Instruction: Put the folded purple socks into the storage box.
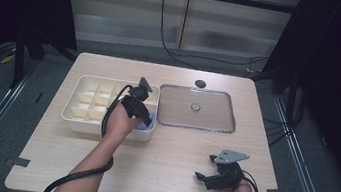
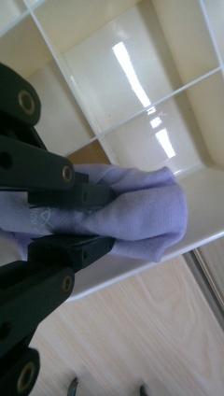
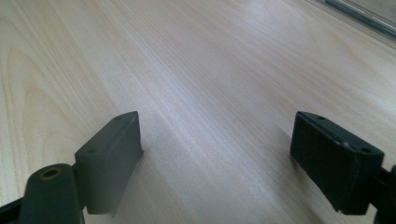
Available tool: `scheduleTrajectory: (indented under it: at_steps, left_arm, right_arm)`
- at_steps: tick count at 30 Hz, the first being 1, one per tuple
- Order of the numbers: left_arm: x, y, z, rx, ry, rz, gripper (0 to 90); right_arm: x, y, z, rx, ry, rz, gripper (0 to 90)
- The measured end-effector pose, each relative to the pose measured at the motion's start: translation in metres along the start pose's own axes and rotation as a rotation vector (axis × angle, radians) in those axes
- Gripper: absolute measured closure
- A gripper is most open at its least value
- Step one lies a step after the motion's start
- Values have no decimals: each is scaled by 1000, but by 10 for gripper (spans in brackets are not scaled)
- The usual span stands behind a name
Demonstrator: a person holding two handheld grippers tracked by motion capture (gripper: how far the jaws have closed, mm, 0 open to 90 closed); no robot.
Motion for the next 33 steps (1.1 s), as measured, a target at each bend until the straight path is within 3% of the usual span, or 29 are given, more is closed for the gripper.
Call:
scheduleTrajectory:
  at_steps: [8, 21, 27, 33]
  left_arm:
    - [-1, 1, -3, 10, -10, -11, 778]
    - [-1, 7, -13, 74, -31, -25, 774]
    - [1, 9, -16, 67, -33, -29, 767]
    - [2, 11, -24, 85, -42, -11, 758]
  right_arm:
    - [0, -1, -1, 0, 1, -1, 157]
    - [0, -1, -1, 0, 2, -3, 157]
    - [0, -1, -1, 0, 2, -2, 157]
    - [0, -1, -1, 0, 2, -3, 157]
Point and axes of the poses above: each handheld gripper's, and its own axes: z roughly backward along the jaws, y roughly out of its underside, x roughly to its left, the point moved 10 cm from there along -z, roughly forward along the jaws, and after that the axes turned 1 degree about -z, right-handed, at the moved point
